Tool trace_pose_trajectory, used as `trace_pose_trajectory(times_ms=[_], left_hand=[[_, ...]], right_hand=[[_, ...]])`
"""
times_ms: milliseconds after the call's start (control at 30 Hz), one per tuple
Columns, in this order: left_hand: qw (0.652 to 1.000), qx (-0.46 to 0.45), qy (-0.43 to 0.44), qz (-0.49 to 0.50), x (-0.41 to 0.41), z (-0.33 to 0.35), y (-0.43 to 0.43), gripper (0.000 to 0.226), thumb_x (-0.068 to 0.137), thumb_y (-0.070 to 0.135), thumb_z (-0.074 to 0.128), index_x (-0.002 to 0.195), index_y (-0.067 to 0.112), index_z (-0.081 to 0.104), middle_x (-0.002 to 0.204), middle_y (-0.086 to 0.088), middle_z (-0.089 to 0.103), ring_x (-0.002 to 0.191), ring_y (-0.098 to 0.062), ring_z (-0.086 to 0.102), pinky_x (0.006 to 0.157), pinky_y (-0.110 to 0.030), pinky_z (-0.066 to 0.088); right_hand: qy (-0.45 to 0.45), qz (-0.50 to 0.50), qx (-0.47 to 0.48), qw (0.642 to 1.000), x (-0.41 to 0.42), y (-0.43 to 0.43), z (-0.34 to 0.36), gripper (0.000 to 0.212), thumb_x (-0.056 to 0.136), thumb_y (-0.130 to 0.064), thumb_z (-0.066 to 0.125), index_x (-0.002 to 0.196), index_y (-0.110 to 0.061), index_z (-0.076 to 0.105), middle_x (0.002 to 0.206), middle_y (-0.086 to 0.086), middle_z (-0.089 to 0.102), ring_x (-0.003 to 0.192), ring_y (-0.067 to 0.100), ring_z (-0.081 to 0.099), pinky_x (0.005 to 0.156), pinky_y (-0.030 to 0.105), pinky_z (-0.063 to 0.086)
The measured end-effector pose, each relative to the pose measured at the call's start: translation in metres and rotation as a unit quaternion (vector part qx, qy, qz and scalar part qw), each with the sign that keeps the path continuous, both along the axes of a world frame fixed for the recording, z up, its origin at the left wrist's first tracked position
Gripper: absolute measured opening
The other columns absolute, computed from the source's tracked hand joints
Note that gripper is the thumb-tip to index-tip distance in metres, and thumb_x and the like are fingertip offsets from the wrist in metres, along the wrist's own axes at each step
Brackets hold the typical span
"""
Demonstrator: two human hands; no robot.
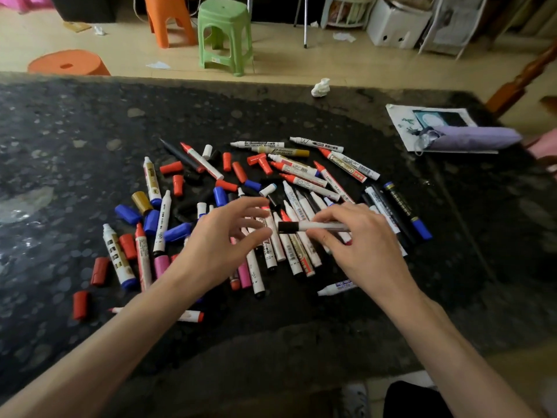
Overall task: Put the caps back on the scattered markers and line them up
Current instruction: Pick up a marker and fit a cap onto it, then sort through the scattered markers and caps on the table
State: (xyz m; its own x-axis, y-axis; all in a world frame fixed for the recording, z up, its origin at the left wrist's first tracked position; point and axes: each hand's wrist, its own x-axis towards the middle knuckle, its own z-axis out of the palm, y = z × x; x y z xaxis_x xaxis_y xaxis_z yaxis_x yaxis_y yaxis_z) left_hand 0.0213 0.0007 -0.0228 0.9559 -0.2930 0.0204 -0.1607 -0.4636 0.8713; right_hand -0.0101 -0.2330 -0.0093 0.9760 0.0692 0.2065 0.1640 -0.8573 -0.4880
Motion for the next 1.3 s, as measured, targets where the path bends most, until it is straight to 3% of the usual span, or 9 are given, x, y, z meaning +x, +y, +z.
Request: trace_pose_trajectory(times_ms=[167, 300, 533, 600, 800, 900, 967, 1300], left_hand=[[0.999, -0.024, -0.019, 0.043, 0.011, 0.004, -0.006, 0.033, 0.098, 0.018, 0.069, 0.13, 0.026, 0.066, 0.114, 0.014, 0.074, 0.103, 0.002, 0.069, 0.09, -0.027, 0.058], [0.998, -0.03, -0.018, 0.059, 0.012, 0.004, -0.013, 0.027, 0.099, 0.016, 0.067, 0.122, 0.028, 0.069, 0.106, 0.015, 0.075, 0.101, -0.001, 0.07, 0.089, -0.029, 0.058], [0.995, -0.016, -0.023, 0.1, 0.017, 0.002, 0.003, 0.028, 0.1, 0.014, 0.062, 0.119, 0.033, 0.072, 0.11, 0.015, 0.072, 0.099, -0.008, 0.069, 0.083, -0.032, 0.061], [0.994, -0.017, -0.026, 0.102, 0.018, 0.003, 0.008, 0.029, 0.1, 0.011, 0.061, 0.118, 0.032, 0.072, 0.11, 0.015, 0.072, 0.102, -0.003, 0.068, 0.084, -0.029, 0.059], [0.994, -0.017, -0.03, 0.107, 0.017, 0.007, 0.017, 0.03, 0.101, 0.01, 0.059, 0.119, 0.029, 0.072, 0.113, 0.019, 0.071, 0.113, 0.001, 0.064, 0.09, -0.026, 0.055], [0.994, -0.016, -0.032, 0.108, 0.015, 0.009, 0.021, 0.029, 0.102, 0.011, 0.059, 0.118, 0.029, 0.073, 0.115, 0.02, 0.07, 0.113, 0.002, 0.063, 0.088, -0.021, 0.054], [0.993, -0.013, -0.035, 0.11, 0.014, 0.009, 0.024, 0.029, 0.102, 0.01, 0.059, 0.118, 0.029, 0.073, 0.115, 0.021, 0.07, 0.113, 0.003, 0.063, 0.087, -0.021, 0.054], [0.99, -0.012, -0.033, 0.137, 0.017, 0.005, 0.046, 0.031, 0.1, 0.008, 0.058, 0.109, 0.034, 0.073, 0.108, 0.019, 0.073, 0.107, 0.0, 0.067, 0.087, -0.024, 0.053]], right_hand=[[-0.006, -0.23, -0.082, 0.97, 0.006, -0.054, -0.011, 0.026, 0.09, -0.052, 0.073, 0.101, -0.03, 0.079, 0.093, -0.003, 0.068, 0.093, 0.025, 0.06, 0.08, 0.037, 0.041], [0.066, -0.288, -0.049, 0.954, 0.016, -0.066, -0.017, 0.028, 0.092, -0.051, 0.073, 0.099, -0.024, 0.077, 0.083, -0.004, 0.068, 0.08, 0.02, 0.063, 0.076, 0.036, 0.049], [0.072, -0.296, -0.095, 0.948, 0.029, -0.059, -0.027, 0.02, 0.094, -0.045, 0.072, 0.096, -0.026, 0.074, 0.086, -0.002, 0.073, 0.09, 0.024, 0.068, 0.085, 0.046, 0.056], [0.067, -0.3, -0.097, 0.947, 0.031, -0.061, -0.028, 0.018, 0.094, -0.042, 0.074, 0.1, -0.025, 0.073, 0.087, -0.002, 0.074, 0.091, 0.024, 0.069, 0.085, 0.046, 0.057], [0.097, -0.236, -0.042, 0.966, 0.033, -0.061, -0.023, 0.004, 0.093, -0.025, 0.075, 0.097, -0.025, 0.075, 0.078, -0.011, 0.066, 0.071, 0.011, 0.058, 0.066, 0.027, 0.043], [0.126, -0.162, 0.021, 0.978, 0.031, -0.048, -0.024, 0.002, 0.089, -0.028, 0.078, 0.088, -0.028, 0.077, 0.075, -0.011, 0.067, 0.066, 0.006, 0.057, 0.065, 0.028, 0.05], [0.138, -0.138, 0.026, 0.98, 0.031, -0.041, -0.026, 0.005, 0.088, -0.032, 0.08, 0.087, -0.028, 0.077, 0.074, -0.011, 0.066, 0.066, 0.004, 0.055, 0.064, 0.024, 0.044], [0.116, -0.149, -0.123, 0.974, 0.035, -0.017, -0.027, 0.021, 0.087, -0.044, 0.08, 0.1, -0.029, 0.074, 0.083, -0.013, 0.064, 0.08, 0.008, 0.06, 0.07, 0.028, 0.047]])
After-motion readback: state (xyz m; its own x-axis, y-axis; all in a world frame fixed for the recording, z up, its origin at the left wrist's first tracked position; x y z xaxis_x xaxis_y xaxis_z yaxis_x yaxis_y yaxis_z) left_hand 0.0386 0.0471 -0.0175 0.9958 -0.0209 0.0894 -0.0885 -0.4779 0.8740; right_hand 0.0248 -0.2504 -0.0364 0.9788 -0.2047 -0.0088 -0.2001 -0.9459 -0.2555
